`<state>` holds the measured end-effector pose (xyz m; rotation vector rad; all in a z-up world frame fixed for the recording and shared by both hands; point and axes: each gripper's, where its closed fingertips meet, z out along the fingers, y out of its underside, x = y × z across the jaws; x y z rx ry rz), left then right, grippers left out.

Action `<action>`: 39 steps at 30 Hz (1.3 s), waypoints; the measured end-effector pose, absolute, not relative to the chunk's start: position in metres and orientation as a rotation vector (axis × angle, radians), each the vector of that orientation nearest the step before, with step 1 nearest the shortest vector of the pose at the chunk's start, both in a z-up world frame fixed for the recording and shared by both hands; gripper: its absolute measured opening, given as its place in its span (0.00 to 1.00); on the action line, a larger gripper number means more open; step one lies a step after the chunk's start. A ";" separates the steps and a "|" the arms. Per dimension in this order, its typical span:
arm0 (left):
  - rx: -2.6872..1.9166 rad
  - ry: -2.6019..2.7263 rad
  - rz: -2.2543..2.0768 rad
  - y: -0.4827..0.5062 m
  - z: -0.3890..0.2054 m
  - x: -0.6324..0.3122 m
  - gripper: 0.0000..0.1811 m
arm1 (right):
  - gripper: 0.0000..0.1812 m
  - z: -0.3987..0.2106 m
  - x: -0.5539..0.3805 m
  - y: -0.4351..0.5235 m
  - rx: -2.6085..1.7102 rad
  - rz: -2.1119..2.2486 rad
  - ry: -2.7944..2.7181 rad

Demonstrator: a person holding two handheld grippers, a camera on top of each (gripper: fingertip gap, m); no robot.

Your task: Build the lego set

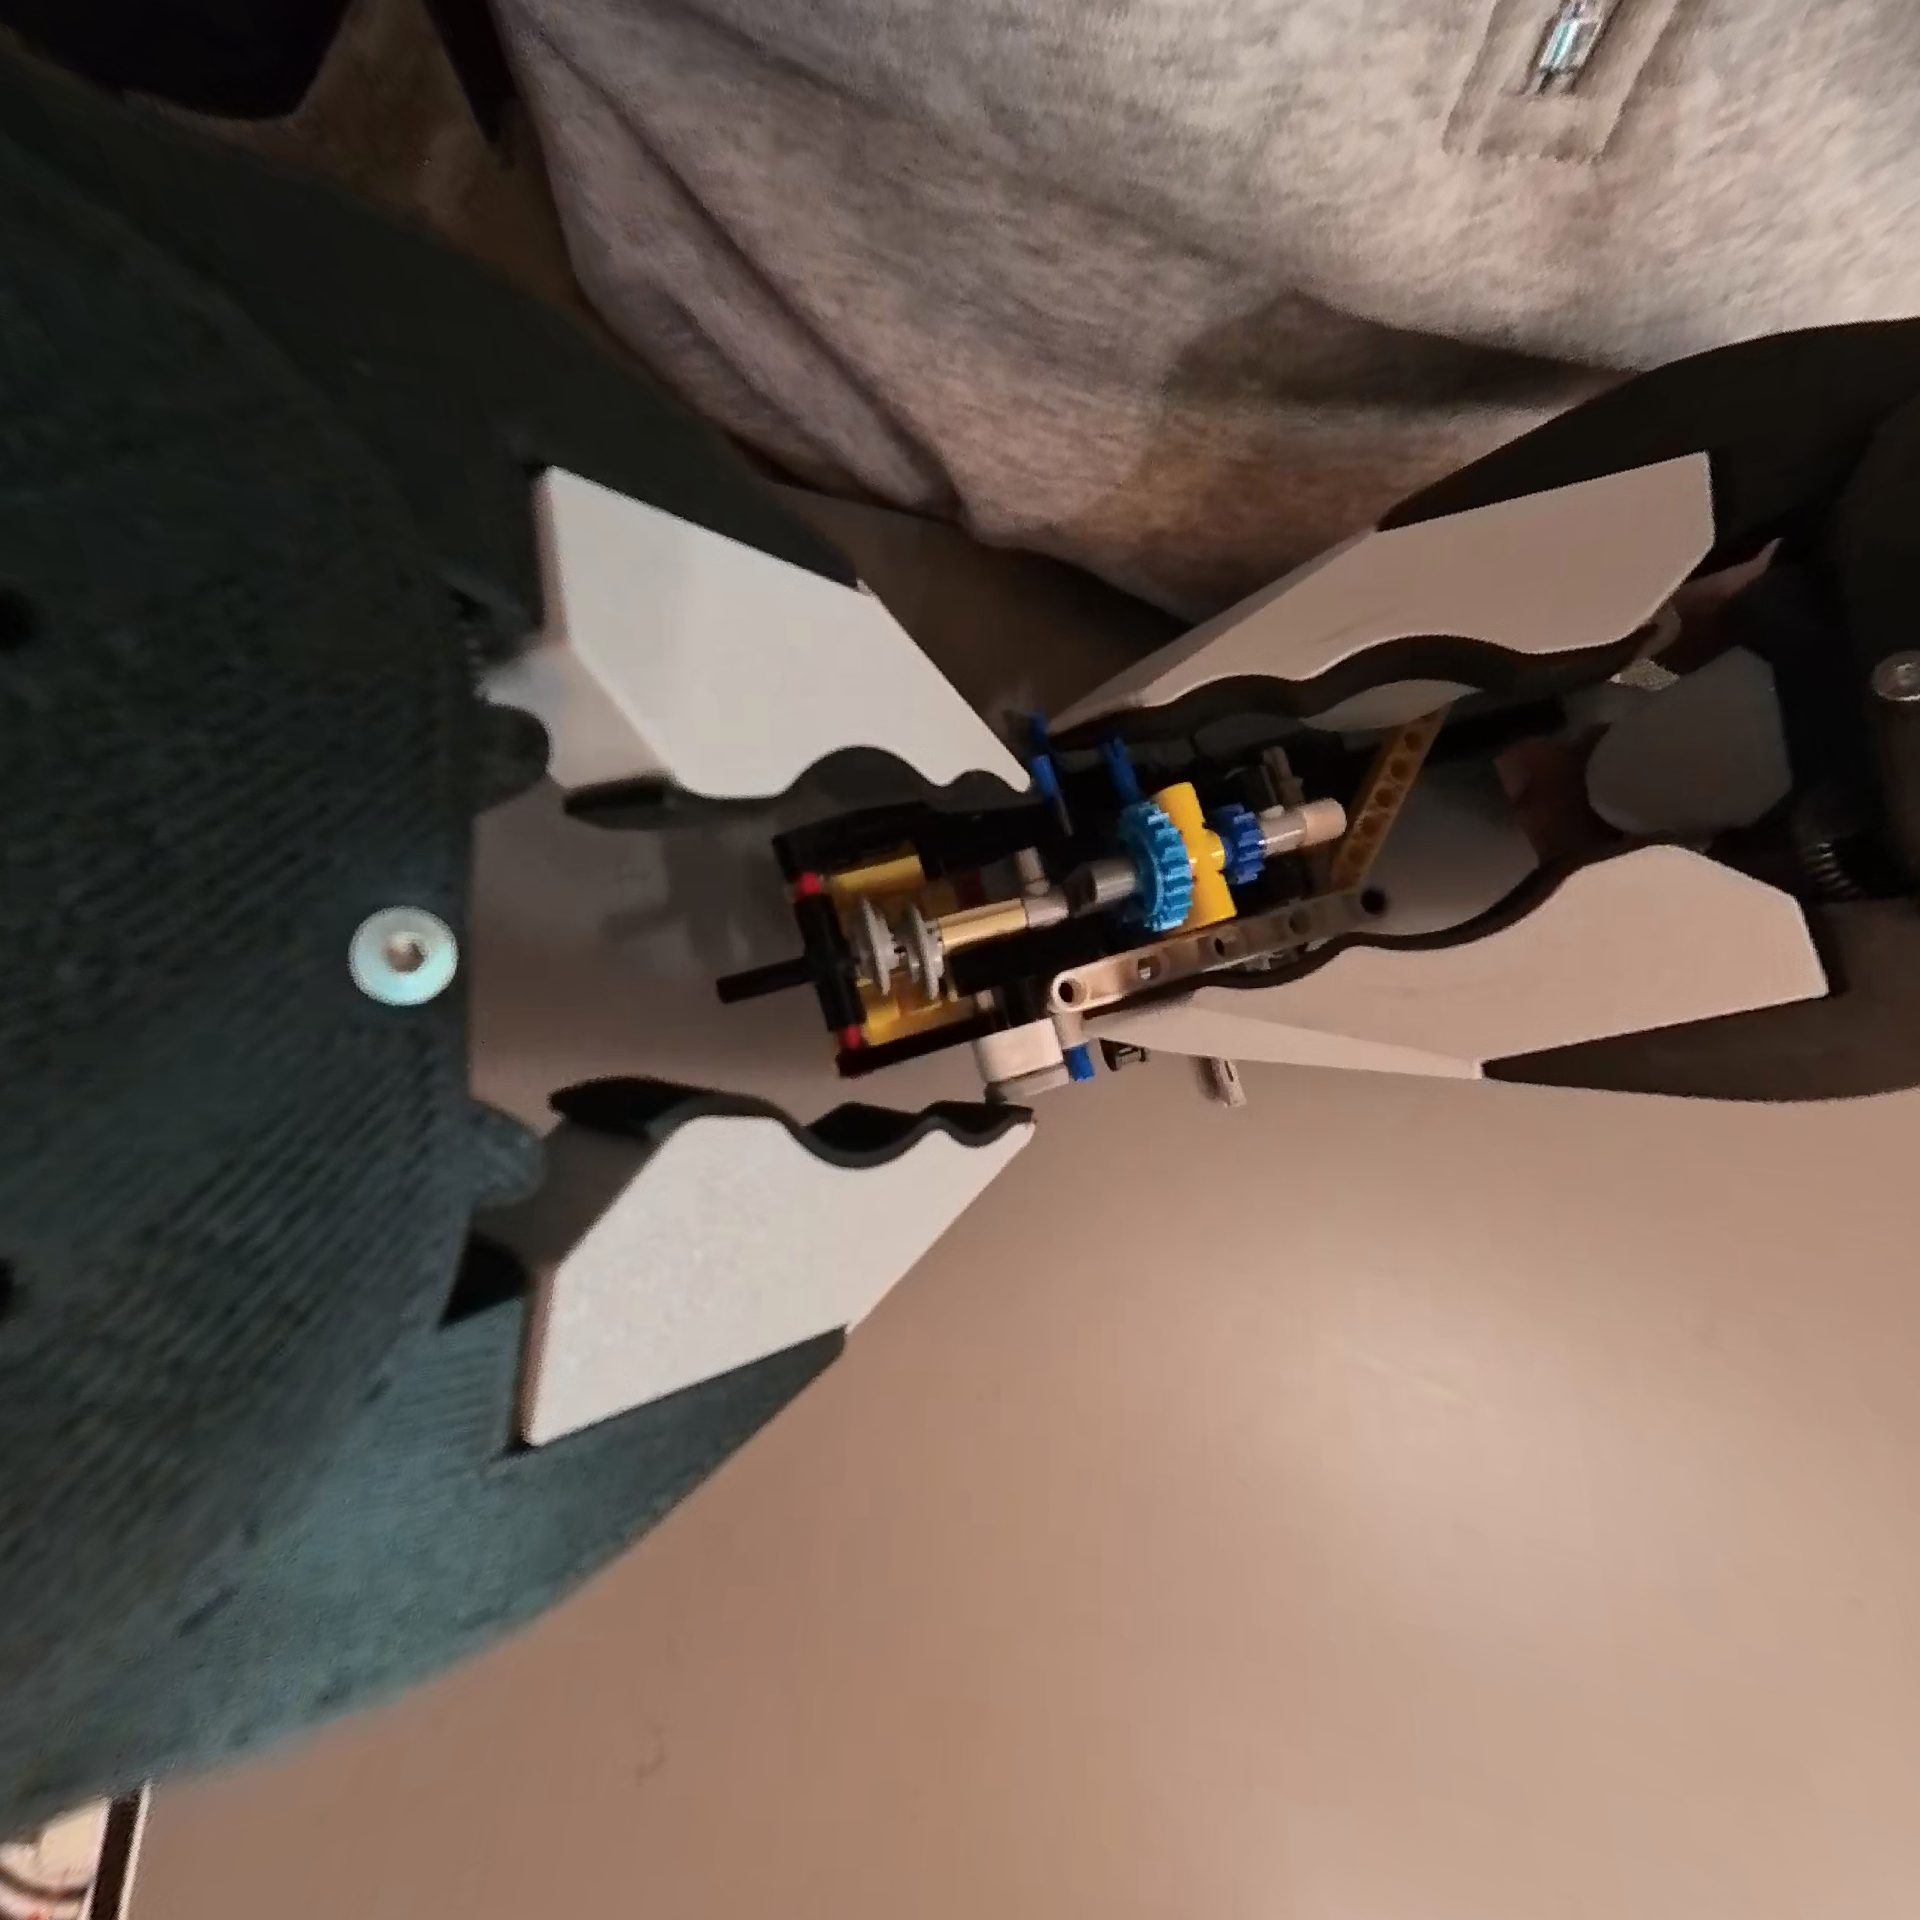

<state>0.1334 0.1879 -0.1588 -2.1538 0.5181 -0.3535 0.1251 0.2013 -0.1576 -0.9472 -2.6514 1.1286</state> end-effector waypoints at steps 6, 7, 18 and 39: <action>-2.166 0.532 -0.322 0.188 -0.159 0.135 0.29 | 0.30 -0.157 0.127 0.202 -0.990 1.141 -2.597; -2.167 0.536 -0.315 0.188 -0.159 0.135 0.29 | 0.30 -0.157 0.127 0.202 -0.992 1.141 -2.591; -2.168 0.528 -0.322 0.187 -0.158 0.135 0.29 | 0.30 -0.156 0.127 0.201 -0.963 1.150 -2.574; -2.176 0.519 -0.330 0.186 -0.158 0.134 0.29 | 0.28 -0.158 0.121 0.200 -0.930 1.129 -2.550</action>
